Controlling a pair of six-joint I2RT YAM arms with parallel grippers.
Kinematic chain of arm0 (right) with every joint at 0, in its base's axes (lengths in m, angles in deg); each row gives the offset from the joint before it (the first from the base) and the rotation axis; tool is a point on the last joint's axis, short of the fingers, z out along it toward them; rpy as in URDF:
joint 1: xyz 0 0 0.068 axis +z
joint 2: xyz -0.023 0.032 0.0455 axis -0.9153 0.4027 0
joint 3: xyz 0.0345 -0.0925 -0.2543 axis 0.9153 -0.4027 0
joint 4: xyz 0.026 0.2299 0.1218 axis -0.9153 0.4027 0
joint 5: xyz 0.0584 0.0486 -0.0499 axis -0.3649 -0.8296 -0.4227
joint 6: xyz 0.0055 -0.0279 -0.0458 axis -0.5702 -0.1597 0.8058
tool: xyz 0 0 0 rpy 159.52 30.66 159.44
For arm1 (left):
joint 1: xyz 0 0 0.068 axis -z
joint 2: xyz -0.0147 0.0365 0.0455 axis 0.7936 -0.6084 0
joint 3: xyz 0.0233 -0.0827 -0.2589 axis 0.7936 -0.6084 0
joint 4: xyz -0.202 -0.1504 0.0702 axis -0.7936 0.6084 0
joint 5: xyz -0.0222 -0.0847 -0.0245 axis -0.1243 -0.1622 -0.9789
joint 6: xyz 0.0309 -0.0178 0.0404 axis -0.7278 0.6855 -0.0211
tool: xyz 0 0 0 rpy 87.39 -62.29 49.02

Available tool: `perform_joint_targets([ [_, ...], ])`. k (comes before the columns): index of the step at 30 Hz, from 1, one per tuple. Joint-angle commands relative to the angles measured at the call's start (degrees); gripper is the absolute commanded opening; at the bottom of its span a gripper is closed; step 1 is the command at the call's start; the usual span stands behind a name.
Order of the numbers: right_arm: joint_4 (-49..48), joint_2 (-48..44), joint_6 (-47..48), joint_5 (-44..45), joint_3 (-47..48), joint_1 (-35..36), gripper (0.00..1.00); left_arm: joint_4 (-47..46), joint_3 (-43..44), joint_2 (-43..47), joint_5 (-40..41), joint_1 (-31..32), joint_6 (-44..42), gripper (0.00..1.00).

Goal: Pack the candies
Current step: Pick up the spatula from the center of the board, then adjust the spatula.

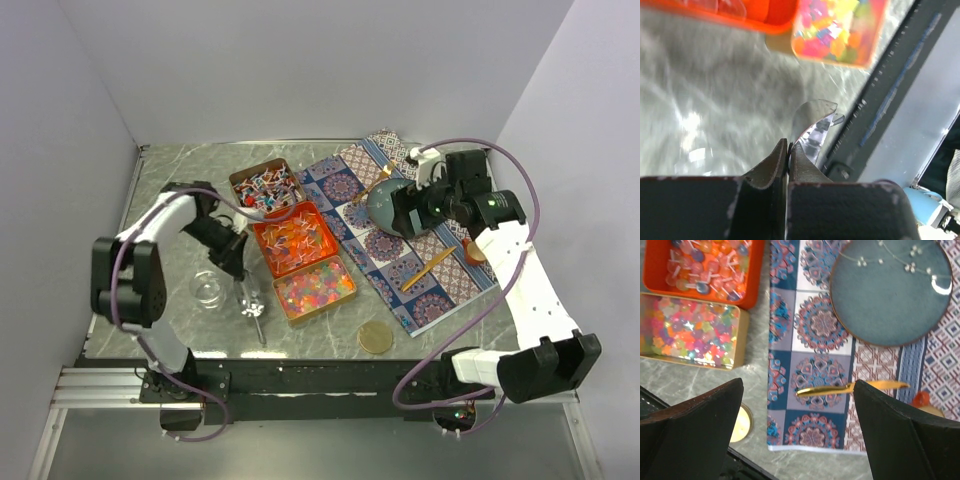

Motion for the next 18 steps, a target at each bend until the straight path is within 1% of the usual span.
perform_joint_targets([
  [1, -6.04, 1.95, 0.45, -8.04, 3.70, 1.54, 0.94, 9.17, 6.51, 9.71, -3.20, -3.59, -4.24, 0.01],
  [2, -7.09, 2.21, 0.36, -10.67, 4.22, 1.89, 0.92, 9.00, 7.74, 11.12, -5.39, -4.73, -3.98, 0.01],
  [3, -7.45, 1.96, 1.49, -18.53, 4.32, 2.16, 0.85, 6.47, 10.11, 11.48, -7.24, -5.18, -1.89, 0.01],
  [4, -8.06, 1.43, 2.28, -22.09, 3.97, 2.85, 0.83, 3.40, 10.74, 11.74, -8.82, -5.62, 1.96, 0.01],
  [5, -12.59, -0.58, 1.25, -23.43, 1.62, 4.17, 0.84, 0.24, 10.83, 12.70, -13.89, -6.58, 11.13, 0.01],
  [6, -15.51, -1.55, 0.71, -21.44, 0.29, 6.01, 0.85, -10.85, 9.01, 13.58, -15.68, -6.93, 17.58, 0.01],
  [7, -18.06, -2.35, 1.23, -20.46, -1.03, 8.37, 0.86, -17.74, 6.64, 14.90, -17.09, -6.94, 25.65, 0.01],
  [8, -22.18, -2.79, 3.85, -18.63, -2.87, 13.01, 0.87, -26.25, 0.18, 18.74, -16.32, -7.03, 43.74, 0.01],
  [9, -23.79, -2.45, 4.92, -16.43, -3.24, 15.84, 0.96, -33.47, -3.46, 21.13, -15.61, -7.03, 51.14, 0.01],
  [10, -25.19, -1.92, 5.28, -13.71, -3.24, 17.78, 1.00, -46.77, -6.71, 23.67, -14.56, -7.03, 57.74, 0.01],
  [11, -27.38, -0.26, 4.67, -13.95, -2.37, 20.15, 1.00, -51.86, -11.62, 27.88, -10.64, -6.59, 67.90, 0.01],
  [12, -27.75, 0.71, 4.14, -14.12, -1.49, 20.96, 1.00, -54.44, -12.71, 29.31, -8.16, -6.33, 70.87, 0.01],
  [13, -27.15, 1.51, 4.05, -14.47, -0.53, 21.75, 1.00, -55.51, -13.50, 30.28, -5.96, -5.89, 74.47, 0.01],
  [14, -26.71, 2.12, 5.35, -14.56, 0.53, 23.32, 1.00, -55.52, -14.30, 30.81, -4.29, -5.62, 75.99, 0.01],
  [15, -26.79, 2.13, 6.32, -13.78, 0.36, 24.21, 1.00, -55.61, -14.74, 30.82, -4.01, -5.62, 77.57, 0.01],
  [16, -28.44, 1.78, 7.29, -10.21, -0.42, 25.44, 1.00, -55.78, -15.09, 30.91, -3.83, -5.71, 79.15, 0.01],
  [18, -29.43, 0.90, 12.20, -7.37, -3.67, 28.42, 1.00, -57.27, -16.58, 32.48, -4.70, -5.71, 79.69, 0.01],
])
